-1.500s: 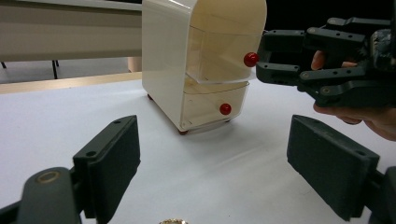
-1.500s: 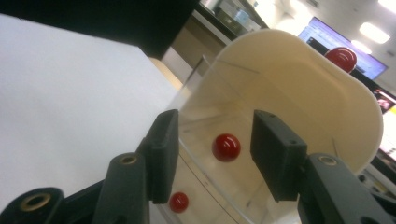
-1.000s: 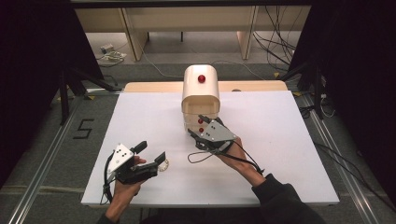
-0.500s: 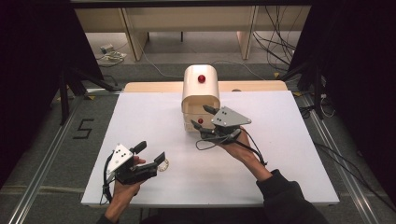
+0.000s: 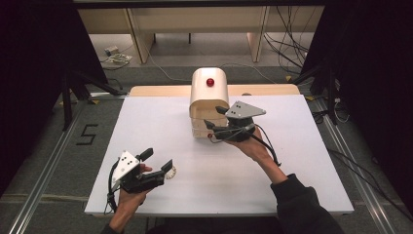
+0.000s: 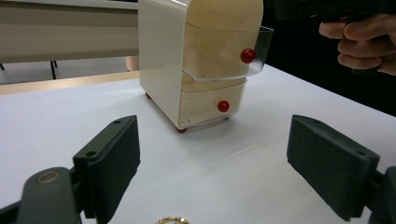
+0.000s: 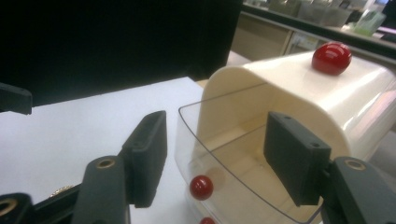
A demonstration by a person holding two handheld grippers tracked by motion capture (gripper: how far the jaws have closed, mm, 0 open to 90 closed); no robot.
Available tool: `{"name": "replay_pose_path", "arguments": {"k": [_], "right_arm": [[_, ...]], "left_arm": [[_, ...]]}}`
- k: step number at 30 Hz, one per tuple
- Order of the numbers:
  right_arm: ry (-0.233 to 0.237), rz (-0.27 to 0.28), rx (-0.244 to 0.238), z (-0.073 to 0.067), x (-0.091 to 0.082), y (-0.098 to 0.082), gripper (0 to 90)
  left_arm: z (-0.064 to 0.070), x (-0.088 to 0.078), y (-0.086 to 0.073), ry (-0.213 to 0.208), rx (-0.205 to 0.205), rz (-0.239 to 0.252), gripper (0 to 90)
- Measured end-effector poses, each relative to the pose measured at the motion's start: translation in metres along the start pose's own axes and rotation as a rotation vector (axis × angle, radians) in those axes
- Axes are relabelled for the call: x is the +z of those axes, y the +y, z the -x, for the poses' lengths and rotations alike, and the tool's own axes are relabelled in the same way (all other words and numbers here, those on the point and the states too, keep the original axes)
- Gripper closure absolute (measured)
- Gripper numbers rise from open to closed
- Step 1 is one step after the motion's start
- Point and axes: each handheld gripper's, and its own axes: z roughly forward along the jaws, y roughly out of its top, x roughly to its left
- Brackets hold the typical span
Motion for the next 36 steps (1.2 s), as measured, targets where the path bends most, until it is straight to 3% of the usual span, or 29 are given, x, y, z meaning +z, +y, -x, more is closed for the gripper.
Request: {"name": "replay_pose_path", "arguments": {"k": [11, 27, 36], "right_arm": [[0.030, -0.052, 0.020, 0.010, 0.008, -0.003, 51.1], [0.054, -0.099, -0.005, 0.017, 0.017, -0.011, 73.0], [0.063, -0.111, -0.016, 0.017, 0.016, -0.012, 78.3]], "left_arm": [[0.000, 0.000, 0.000, 0.000, -0.002, 0.001, 16.5], [-0.001, 0.000, -0.001, 0.002, 0.005, -0.010, 16.7], [-0.001, -0.001, -0.001, 0.004, -0.002, -0.004, 16.7]]}}
